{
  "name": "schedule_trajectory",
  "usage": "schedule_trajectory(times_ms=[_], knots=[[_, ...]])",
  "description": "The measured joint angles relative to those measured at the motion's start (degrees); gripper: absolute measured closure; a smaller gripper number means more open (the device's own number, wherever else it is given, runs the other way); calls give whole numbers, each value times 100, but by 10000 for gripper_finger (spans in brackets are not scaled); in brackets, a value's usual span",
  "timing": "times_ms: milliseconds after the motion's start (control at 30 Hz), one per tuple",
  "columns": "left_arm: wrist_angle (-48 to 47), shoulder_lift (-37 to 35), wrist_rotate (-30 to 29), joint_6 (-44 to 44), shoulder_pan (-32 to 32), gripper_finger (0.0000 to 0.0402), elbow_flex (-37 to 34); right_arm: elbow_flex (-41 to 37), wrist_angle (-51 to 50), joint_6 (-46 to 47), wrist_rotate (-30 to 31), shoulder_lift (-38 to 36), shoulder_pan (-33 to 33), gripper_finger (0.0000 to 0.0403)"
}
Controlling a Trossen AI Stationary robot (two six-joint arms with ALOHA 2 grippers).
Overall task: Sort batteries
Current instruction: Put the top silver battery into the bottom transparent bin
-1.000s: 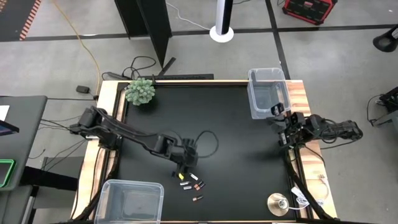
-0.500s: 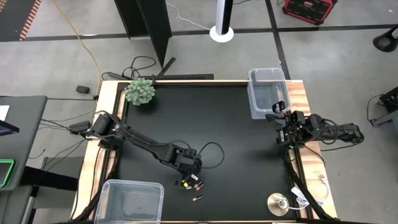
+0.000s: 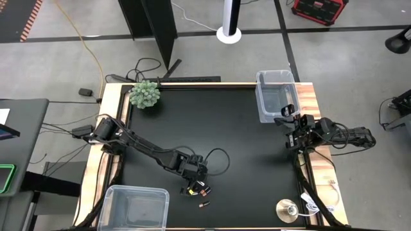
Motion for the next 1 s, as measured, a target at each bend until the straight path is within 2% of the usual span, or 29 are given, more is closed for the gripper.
schedule_trajectory(times_ms=[600,767,1000], knots=[[9,493,-477,-197,-23,183,25,4,-20,-2,15,0,-2,376],[21,529,-593,-221,-6,218,28,4,-18,-7,13,0,-2,376],[17,546,-646,101,-4,308,17,4,-23,-11,13,0,-2,376]])
